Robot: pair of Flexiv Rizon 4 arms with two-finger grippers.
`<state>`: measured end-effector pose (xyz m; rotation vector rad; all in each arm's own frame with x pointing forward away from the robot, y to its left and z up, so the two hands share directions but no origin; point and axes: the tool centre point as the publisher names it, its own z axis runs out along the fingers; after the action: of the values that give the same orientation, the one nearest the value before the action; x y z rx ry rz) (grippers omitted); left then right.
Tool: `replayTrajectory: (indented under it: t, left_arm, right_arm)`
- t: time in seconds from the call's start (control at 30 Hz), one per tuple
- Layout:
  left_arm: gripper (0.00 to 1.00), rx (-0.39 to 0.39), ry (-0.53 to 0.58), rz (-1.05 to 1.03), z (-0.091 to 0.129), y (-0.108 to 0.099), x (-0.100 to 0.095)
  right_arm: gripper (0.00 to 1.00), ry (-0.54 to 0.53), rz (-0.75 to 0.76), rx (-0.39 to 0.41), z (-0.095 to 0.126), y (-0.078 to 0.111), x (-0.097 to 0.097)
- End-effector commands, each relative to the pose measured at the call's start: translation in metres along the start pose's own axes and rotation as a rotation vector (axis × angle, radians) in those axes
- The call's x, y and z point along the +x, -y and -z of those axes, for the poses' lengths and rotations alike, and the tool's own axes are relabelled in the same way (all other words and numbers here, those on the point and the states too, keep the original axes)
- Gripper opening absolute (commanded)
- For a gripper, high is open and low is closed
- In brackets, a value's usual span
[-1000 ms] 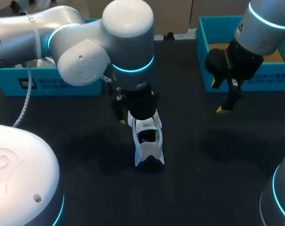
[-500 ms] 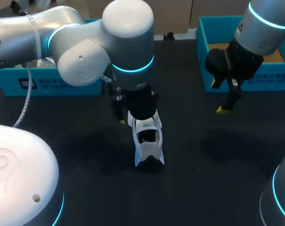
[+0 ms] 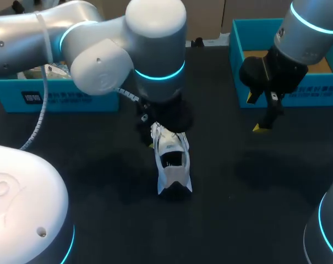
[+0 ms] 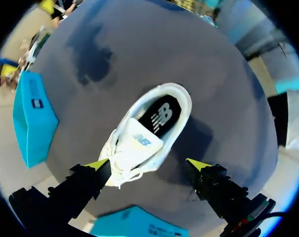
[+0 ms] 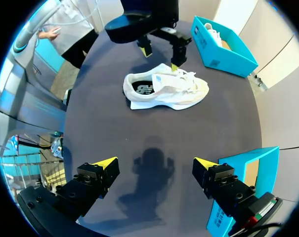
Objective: Take the shoe out of the shoebox, open the shoe tongue, remove and reinsert the insole, then place the shoe into the shoebox
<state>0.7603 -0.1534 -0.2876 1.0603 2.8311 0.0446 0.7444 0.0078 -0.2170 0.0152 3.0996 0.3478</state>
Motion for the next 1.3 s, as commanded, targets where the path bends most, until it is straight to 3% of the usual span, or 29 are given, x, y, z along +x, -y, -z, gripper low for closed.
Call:
replayTrajectory:
  t: [0.03,0.1,0.33,0.43,0.5,0.73,1.03,1.3]
  left_arm:
    - [1.0,0.09,0.034,0.316,0.013,-0.005,0.011]
    - [1.0,0.06,0.054,0.397,0.014,-0.004,0.014]
    - [1.0,0.078,0.014,0.56,0.026,0.001,0.026]
    - [1.0,0.029,0.018,0.619,0.028,0.005,0.029]
    - [1.0,0.048,-0.023,0.641,0.027,0.009,0.032]
    - [1.0,-0.007,-0.037,0.671,0.003,0.036,0.044]
    - [1.0,0.099,-0.029,0.744,-0.015,0.061,0.057]
    - [1.0,0.079,-0.007,0.71,-0.039,0.085,0.069]
  right_arm:
    - [1.0,-0.001,0.0,0.001,-0.001,0.0,-0.001]
    - [1.0,-0.001,0.0,0.001,-0.001,0.0,-0.001]
    - [1.0,-0.001,0.0,0.001,-0.001,0.0,-0.001]
    - [1.0,-0.001,0.0,0.001,-0.001,0.0,-0.001]
    - [1.0,-0.001,0.0,0.001,-0.001,0.0,-0.001]
    - [1.0,-0.001,0.0,0.001,-0.001,0.0,-0.001]
    - [1.0,-0.001,0.0,0.001,-0.001,0.0,-0.001]
    - [1.0,-0.001,0.0,0.001,-0.001,0.0,-0.001]
